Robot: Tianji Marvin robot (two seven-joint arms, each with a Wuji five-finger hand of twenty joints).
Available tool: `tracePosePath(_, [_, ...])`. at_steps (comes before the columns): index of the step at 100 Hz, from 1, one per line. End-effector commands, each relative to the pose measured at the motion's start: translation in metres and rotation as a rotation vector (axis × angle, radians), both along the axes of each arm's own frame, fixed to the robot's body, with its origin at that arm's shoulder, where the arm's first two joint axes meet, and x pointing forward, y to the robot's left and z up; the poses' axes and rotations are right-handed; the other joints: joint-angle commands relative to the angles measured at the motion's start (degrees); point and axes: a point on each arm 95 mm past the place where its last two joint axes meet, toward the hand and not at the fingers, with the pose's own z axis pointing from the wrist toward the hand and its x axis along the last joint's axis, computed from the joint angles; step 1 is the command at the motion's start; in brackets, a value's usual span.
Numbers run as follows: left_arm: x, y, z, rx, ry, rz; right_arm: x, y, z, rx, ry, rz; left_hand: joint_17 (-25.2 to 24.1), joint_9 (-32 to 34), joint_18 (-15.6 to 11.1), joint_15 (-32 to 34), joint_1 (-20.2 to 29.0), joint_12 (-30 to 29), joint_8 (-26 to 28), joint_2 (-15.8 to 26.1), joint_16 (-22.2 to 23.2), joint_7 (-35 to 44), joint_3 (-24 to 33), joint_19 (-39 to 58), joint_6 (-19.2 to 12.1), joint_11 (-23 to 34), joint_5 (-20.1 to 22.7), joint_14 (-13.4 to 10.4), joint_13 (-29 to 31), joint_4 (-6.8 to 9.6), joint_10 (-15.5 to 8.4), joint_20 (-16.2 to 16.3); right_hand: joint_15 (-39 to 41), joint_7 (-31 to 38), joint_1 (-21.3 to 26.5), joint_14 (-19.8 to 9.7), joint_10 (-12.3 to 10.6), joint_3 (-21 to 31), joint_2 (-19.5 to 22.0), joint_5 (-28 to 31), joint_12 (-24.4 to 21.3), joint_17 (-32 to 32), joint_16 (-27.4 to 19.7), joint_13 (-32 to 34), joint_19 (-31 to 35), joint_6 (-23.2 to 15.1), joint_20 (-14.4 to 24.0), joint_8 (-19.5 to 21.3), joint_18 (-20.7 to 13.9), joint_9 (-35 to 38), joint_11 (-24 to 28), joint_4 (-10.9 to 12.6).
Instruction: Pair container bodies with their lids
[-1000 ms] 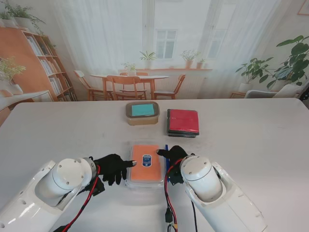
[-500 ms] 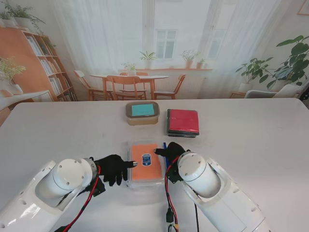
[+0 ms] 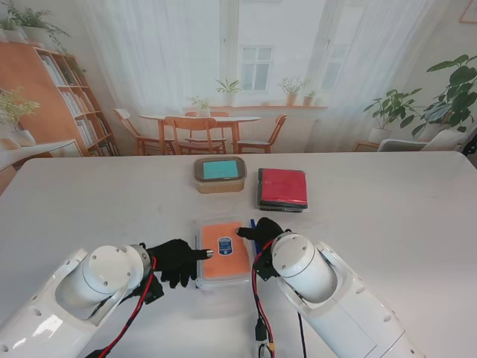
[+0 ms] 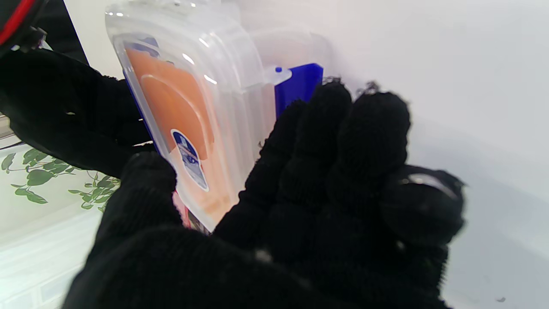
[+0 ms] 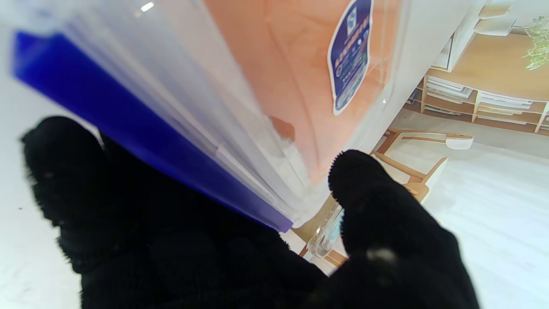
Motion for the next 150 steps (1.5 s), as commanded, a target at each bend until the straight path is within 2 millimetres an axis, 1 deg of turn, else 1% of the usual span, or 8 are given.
tracePosePath(1, [-0.002,-0.007,0.001,-0.019,0.002,-0.015,-0.002,0.011,0.004,0.031,0.012,0.033,3.21,1.24,-9.14,3.13,1.28,0.34,-0.26,-0.44,0.12,-0.08,-0.79,7.62,-2.72,2.00,0.56,5.65,1.58,-0.18,-1.20,-0.35,1.98,1.39,0.80,-1.27,2.16,-1.06,0.78,-0.99,0.20,3.36,-0.79,3.95,2.72,-1.13,-1.51,-0.79,-1.17,2.22,1.44,-0.90])
tracePosePath(41, [-0.002,-0.011,0.002,-0.026,0.007,-0.029,-0.007,0.018,-0.001,0.013,0.028,0.069,3.04,1.22,-9.07,3.08,1.29,0.34,-0.28,-0.44,0.11,-0.04,-0.80,7.59,-2.75,1.98,0.56,5.73,1.53,-0.19,-1.25,-0.30,1.24,1.59,0.22,0.55,1.70,-1.57,1.61,-2.90,-0.56,1.21,-1.27,1.85,2.20,-1.38,-2.87,-0.92,1.28,1.47,-0.36,-1.16])
tracePosePath(83, [-0.003,-0.017,0.001,-0.027,0.022,-0.053,-0.009,0.026,-0.006,0.030,0.034,0.064,2.82,1.19,-9.10,3.16,1.26,0.35,-0.25,-0.40,0.19,0.12,-0.79,7.63,-2.80,2.04,0.52,5.69,1.42,-0.19,-1.34,-0.07,0.33,1.24,-0.41,2.37,1.96,-3.89,5.96,-5.60,-1.23,-2.60,-1.12,-1.54,1.11,-1.53,-2.39,-1.40,3.30,-0.25,-2.53,-2.53])
tracePosePath(89, [-0.003,-0.018,0.001,-0.027,0.026,-0.054,-0.010,0.028,-0.007,0.037,0.036,0.062,2.82,1.21,-9.12,3.17,1.18,0.36,-0.25,-0.41,0.20,0.15,-0.83,7.62,-2.75,2.05,0.56,5.68,1.42,-0.21,-1.33,-0.06,0.13,1.24,-0.54,2.53,2.17,-4.62,6.90,-5.94,-1.31,-3.02,-1.15,-1.95,0.88,-1.56,-2.26,-1.45,3.52,-0.41,-2.80,-2.71])
tracePosePath(93, [-0.003,-0.018,0.001,-0.027,0.027,-0.054,-0.011,0.029,-0.007,0.042,0.037,0.059,2.82,1.23,-9.12,3.17,1.26,0.36,-0.25,-0.41,0.20,0.16,-0.79,7.62,-2.74,2.06,0.55,5.68,1.42,-0.19,-1.27,-0.05,0.02,1.54,0.79,2.79,2.23,-7.62,8.08,-6.22,-1.28,-3.29,-1.06,-2.18,0.45,-1.53,-1.21,-1.72,3.91,-0.45,-3.11,-2.63])
tracePosePath(129, [-0.003,-0.020,-0.002,-0.025,0.043,-0.062,-0.015,0.037,-0.010,0.072,0.044,0.053,2.81,1.26,-9.12,3.16,1.08,0.37,-0.25,-0.33,0.19,0.29,-0.83,7.59,-2.81,2.10,0.53,5.70,1.40,-0.21,-1.44,0.01,-0.21,1.75,-0.17,3.75,2.13,-10.79,12.88,-6.63,-1.73,-4.51,-1.07,-3.09,-0.05,-1.38,-0.64,-1.84,5.04,-0.21,-4.12,-3.32])
tracePosePath(134, [-0.003,-0.021,-0.002,-0.025,0.045,-0.063,-0.015,0.038,-0.010,0.076,0.044,0.054,2.80,1.19,-9.12,3.16,1.13,0.36,-0.25,-0.31,0.19,0.31,-0.80,7.59,-2.80,2.07,0.54,5.70,1.40,-0.20,-1.36,0.02,-0.22,2.10,1.69,3.86,2.07,-14.85,14.39,-6.75,-1.84,-4.69,-1.07,-3.14,-0.38,-1.37,0.25,-2.07,5.33,0.08,-4.66,-3.09])
tracePosePath(150, [-0.003,-0.022,-0.003,-0.025,0.048,-0.066,-0.016,0.040,-0.010,0.089,0.047,0.053,2.60,1.23,-8.97,3.14,1.17,0.38,-0.26,-0.22,0.20,0.36,-0.78,7.62,-2.81,2.11,0.51,5.73,1.35,-0.20,-1.37,0.09,-0.28,2.20,1.16,4.14,1.79,-15.63,15.84,-6.80,-2.08,-4.94,-1.09,-3.27,-0.43,-1.56,0.39,-2.09,5.73,0.52,-5.10,-3.24])
